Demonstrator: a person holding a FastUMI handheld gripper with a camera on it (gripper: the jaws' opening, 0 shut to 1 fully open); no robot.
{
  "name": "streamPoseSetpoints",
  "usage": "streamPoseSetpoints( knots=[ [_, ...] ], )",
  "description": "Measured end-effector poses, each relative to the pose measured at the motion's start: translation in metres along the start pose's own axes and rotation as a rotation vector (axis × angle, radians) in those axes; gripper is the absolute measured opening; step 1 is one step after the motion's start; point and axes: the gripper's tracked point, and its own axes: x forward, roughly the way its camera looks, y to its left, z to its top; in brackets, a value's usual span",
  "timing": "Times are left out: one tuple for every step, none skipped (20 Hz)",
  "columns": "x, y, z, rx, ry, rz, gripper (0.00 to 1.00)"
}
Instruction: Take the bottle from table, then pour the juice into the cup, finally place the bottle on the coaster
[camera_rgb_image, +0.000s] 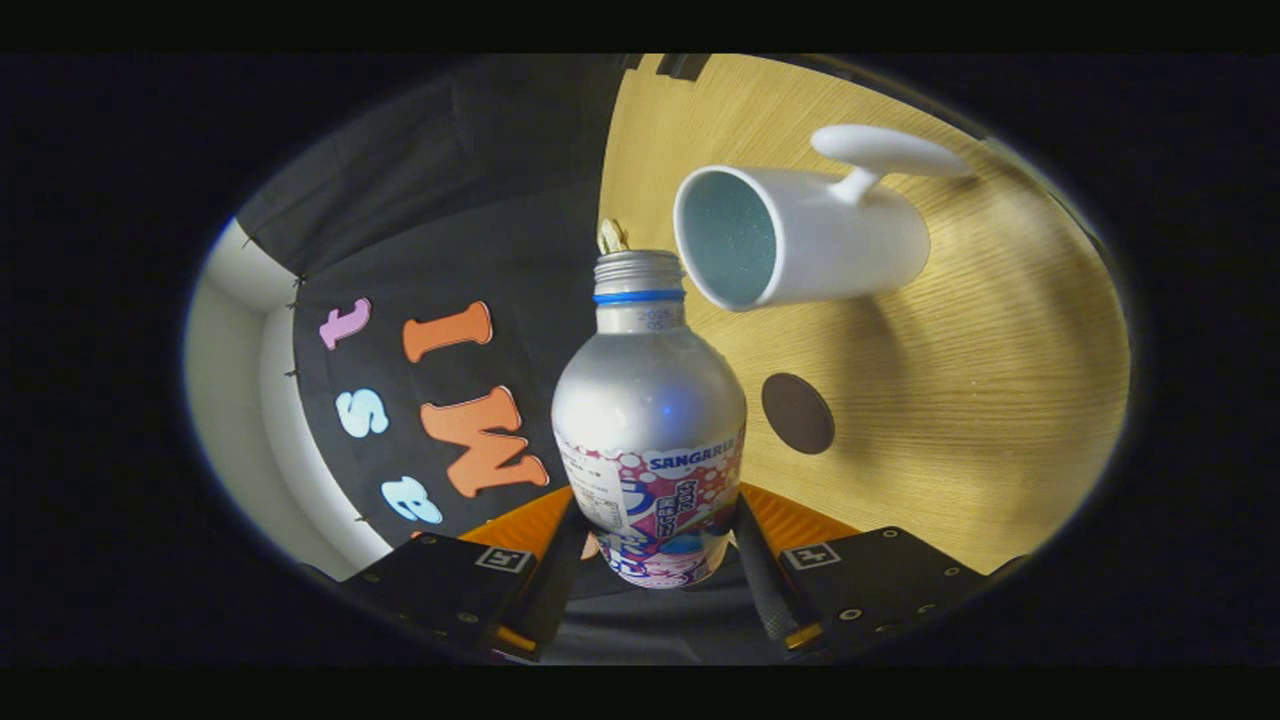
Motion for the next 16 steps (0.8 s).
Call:
streamPoseSetpoints(
  knots=[
    [-0.001, 0.0, 0.001, 0.01, 0.0, -0.005, 0.76],
    [-0.001, 0.001, 0.002, 0.026, -0.001, -0.008, 0.76],
    [-0.002, 0.004, 0.002, 0.044, -0.003, -0.007, 0.76],
    [-0.003, 0.006, 0.002, 0.057, -0.001, -0.002, 0.76],
    [-0.005, 0.008, 0.001, 0.064, -0.003, -0.002, 0.76],
    [-0.005, 0.008, 0.002, 0.067, -0.004, -0.004, 0.76],
    [-0.004, 0.007, 0.0, 0.069, 0.002, -0.006, 0.76],
    [-0.004, 0.008, 0.0, 0.076, 0.005, -0.002, 0.76],
    [-0.004, 0.009, -0.001, 0.085, 0.012, 0.001, 0.76],
    [-0.004, 0.009, -0.001, 0.096, 0.014, 0.002, 0.76],
    [-0.004, 0.009, -0.002, 0.104, 0.017, -0.001, 0.76],
    [-0.003, 0.01, -0.003, 0.111, 0.017, -0.005, 0.76],
    [-0.002, 0.011, -0.004, 0.12, 0.013, -0.01, 0.76],
    [-0.001, 0.01, -0.003, 0.126, 0.007, -0.016, 0.76],
    [0.0, 0.011, -0.003, 0.133, 0.003, -0.02, 0.76],
    [0.0, 0.012, -0.002, 0.139, 0.0, -0.024, 0.76]
  ],
)
